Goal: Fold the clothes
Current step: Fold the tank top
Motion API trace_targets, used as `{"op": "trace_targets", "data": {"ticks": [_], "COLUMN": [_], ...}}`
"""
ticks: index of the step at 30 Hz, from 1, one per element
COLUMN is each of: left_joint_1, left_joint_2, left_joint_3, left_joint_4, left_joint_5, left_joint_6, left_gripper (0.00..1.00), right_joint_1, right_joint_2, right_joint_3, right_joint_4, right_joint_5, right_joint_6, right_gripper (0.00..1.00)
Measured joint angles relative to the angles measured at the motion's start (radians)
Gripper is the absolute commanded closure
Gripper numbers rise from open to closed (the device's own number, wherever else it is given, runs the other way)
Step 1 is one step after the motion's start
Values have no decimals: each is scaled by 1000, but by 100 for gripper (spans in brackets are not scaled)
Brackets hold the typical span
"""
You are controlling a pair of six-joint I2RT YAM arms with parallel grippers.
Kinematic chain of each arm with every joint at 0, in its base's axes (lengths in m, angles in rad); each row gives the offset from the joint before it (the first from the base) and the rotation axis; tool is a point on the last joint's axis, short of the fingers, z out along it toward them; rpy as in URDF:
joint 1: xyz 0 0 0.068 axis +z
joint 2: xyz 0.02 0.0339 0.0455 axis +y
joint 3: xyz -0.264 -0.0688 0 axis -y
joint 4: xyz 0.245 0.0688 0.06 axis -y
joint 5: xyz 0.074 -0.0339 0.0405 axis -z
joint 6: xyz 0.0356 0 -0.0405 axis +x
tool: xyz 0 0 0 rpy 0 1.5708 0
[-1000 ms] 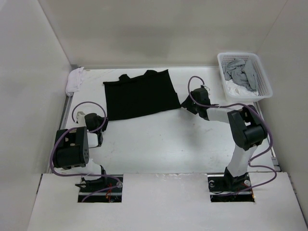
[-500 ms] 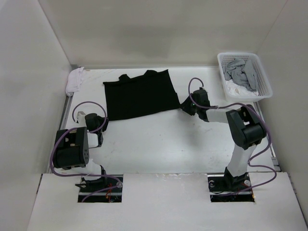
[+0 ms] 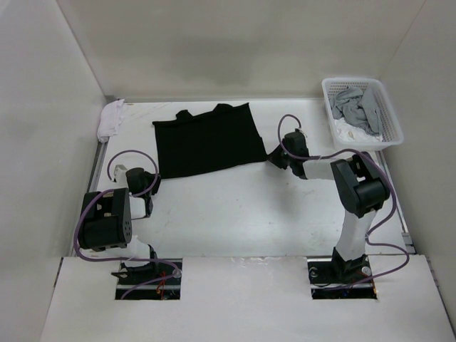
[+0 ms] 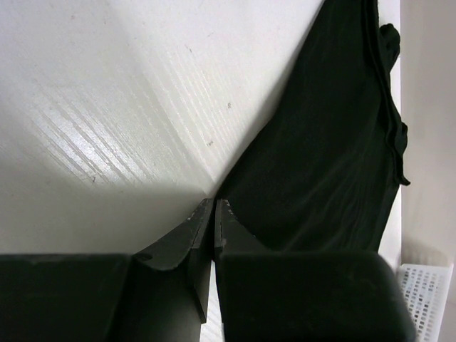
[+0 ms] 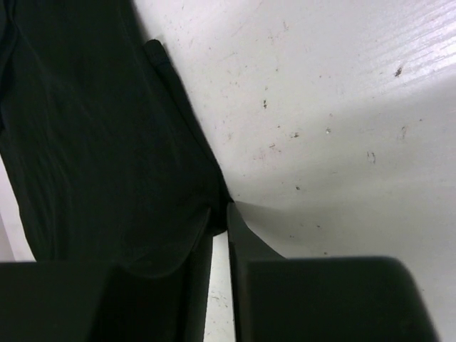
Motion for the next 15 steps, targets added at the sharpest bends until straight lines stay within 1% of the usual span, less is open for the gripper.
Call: {"op": "trace_targets", "data": {"ticks": [4,7,9,12,15], "left_joint_1": [0,-2,-9,-43,-86], "left_joint_2": [0,-10,-50,-209,-482], "left_joint_3": [0,-2,-8,-16,0], "left_joint_4": [0,-5,-24,-104,-237], "left_joint_5": [0,1,0,-3,-14], "left_joint_6": [0,0,-1,2,25], "left_gripper": [99,100,100,100,100], "right_joint_1": [0,1,7,34,90], "right_joint_2": [2,1,-14,-111,-304], "right_joint_3": [1,-1,-18,-83,-155], "right_joint_4": [0,10,23,20,-8], "right_joint_5": [13,23,42,82,144], "right_joint_6": [3,0,-13,-44,-89], "right_gripper": [96,98,99,99,99]}}
